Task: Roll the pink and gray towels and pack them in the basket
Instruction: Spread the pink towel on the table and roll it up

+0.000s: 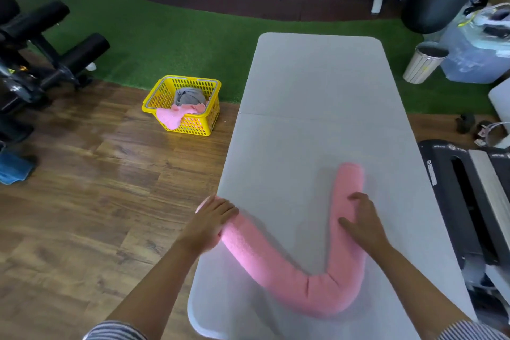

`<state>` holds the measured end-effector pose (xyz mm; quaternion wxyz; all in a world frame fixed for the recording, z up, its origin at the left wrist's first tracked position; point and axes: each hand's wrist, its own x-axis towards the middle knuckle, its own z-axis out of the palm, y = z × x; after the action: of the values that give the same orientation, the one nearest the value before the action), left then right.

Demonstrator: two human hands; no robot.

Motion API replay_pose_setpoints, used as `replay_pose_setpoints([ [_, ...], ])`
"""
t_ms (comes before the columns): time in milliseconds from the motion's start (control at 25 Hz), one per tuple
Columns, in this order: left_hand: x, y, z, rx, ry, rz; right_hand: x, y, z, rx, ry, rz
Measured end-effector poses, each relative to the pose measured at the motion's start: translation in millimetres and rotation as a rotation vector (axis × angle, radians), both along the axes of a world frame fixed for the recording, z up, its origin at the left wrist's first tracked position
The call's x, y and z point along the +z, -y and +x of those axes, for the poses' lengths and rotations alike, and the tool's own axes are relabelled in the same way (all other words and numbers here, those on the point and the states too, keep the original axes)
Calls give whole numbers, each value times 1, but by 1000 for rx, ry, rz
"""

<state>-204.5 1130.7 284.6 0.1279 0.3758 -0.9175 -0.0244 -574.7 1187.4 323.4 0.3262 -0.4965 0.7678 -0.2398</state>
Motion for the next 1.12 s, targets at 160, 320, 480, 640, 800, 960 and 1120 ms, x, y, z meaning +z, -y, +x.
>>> replay_pose_setpoints([
  [160, -4, -3, -40, -73, -52, 61, -5, 16, 62, 395, 158, 20],
  [320, -9, -7, -42, -43, 42, 79, -12, 15, 91, 519, 216, 64],
  [480, -1, -8, -42, -31, 117, 18, -18, 12, 74, 343, 175, 152],
  [640, 5, -4, -48, 12, 195, -34, -11, 7, 81, 397, 123, 156],
  [800, 4, -10, -44, -78, 259, -20, -18, 10, 79, 412, 58, 139],
  [960, 10, -9, -46, -67, 243, -49, -14, 6, 85, 455, 51, 11],
  [1120, 20, 0, -57, -68, 439, -32, -13, 1, 93, 601, 110, -65],
])
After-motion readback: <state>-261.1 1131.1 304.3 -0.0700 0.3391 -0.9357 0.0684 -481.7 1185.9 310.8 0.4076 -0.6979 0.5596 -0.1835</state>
